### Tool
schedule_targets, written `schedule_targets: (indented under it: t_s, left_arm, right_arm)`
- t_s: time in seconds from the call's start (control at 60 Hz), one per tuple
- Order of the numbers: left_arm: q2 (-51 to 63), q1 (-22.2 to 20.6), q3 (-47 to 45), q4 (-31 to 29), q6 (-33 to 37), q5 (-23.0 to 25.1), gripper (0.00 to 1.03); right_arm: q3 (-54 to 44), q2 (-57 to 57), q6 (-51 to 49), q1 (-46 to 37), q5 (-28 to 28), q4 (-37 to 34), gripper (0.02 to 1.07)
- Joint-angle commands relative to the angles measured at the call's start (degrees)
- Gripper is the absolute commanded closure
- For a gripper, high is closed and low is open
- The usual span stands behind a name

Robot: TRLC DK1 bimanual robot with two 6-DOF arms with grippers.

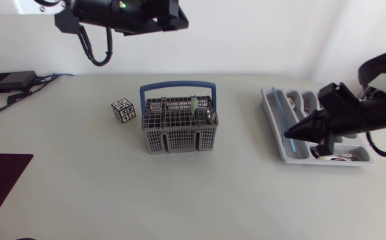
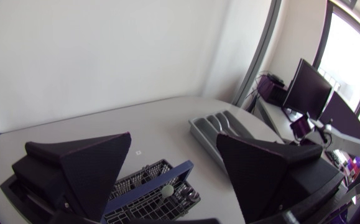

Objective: Transfer all utensils from the basket to the drawer tray.

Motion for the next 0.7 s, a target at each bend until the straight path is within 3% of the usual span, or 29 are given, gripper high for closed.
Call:
schedule_targets:
  t_s: [0.0,0.15,0.283,0.683]
  left_arm:
    - [0.9,-1.8,-3.1,-0.2,4.4,-1.3,0.04]
    - [1.5,-2.9,-7.2,1.9,5.4,-2.9,0.06]
    - [1.6,-3.3,-10.2,3.9,6.2,-4.6,0.06]
    - [0.6,-3.5,-15.0,4.7,8.0,-4.7,0.06]
  right_arm:
    - [0.3,2.2,-12.8,-6.6,-0.4,-2.2,1.02]
    - [6.4,11.5,-29.2,-18.3,0.2,-6.5,1.02]
    - [10.2,18.7,-38.6,-23.2,4.3,-6.2,1.02]
    - [9.4,26.7,-46.9,-26.7,12.8,12.1,1.02]
